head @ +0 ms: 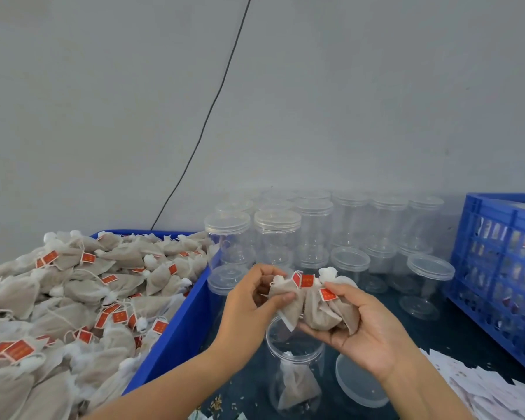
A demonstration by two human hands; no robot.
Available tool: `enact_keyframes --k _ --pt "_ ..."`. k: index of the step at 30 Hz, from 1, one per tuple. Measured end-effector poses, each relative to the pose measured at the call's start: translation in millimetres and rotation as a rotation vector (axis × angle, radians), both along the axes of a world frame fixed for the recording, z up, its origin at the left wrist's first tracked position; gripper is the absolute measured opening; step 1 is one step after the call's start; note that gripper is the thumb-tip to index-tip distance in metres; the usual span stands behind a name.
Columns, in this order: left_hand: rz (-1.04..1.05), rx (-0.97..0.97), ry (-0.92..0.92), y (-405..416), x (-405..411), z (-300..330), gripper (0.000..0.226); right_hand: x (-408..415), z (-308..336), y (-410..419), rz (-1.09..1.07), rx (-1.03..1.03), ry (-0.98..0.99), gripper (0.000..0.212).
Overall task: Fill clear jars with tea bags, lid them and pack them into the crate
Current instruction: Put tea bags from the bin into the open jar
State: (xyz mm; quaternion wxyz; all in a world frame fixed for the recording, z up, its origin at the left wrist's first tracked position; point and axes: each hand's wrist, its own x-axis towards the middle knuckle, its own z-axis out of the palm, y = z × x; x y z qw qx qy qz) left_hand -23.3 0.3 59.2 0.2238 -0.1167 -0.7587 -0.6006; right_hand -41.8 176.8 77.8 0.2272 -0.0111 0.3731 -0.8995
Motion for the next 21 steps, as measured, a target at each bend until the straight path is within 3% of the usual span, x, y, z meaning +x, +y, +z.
enact_keyframes --k 4,7,9,11,13,15,17,21 --pt "0.071 0.02 0.049 -1.8 3.6 0.9 0.023 -4.3 5.0 10.3 -0.118 -0.085 0.013 0.04" --pt "0.111 -0.11 0.066 -2.8 5.8 -0.5 0.021 -5.7 8.2 16.3 -0.167 -0.138 0.032 0.043" --pt "0.091 -0.288 0.036 -3.8 6.9 -2.0 0.017 -5.9 9.3 18.1 -0.182 -0.165 0.037 0.044" --pt "0.099 -0.6 0.031 -4.6 7.2 -4.4 0.011 -5.3 9.5 19.1 -0.19 -0.176 0.033 0.045" --pt "0.129 -0.839 0.061 -4.4 6.4 -7.9 0.029 -4.3 9.5 18.7 -0.182 -0.166 0.03 0.044" --pt "0.152 -0.81 0.086 -2.6 5.5 -6.3 0.03 -3.7 9.0 17.6 -0.162 -0.137 0.032 0.044" --pt "0.146 -0.626 0.12 -0.1 6.2 -3.0 0.025 -2.4 8.3 15.2 -0.138 -0.103 0.041 0.043" --pt "0.024 -0.331 0.058 7.5 10.5 3.6 0.041 3.0 6.0 5.3 -0.026 -0.054 0.083 0.037"
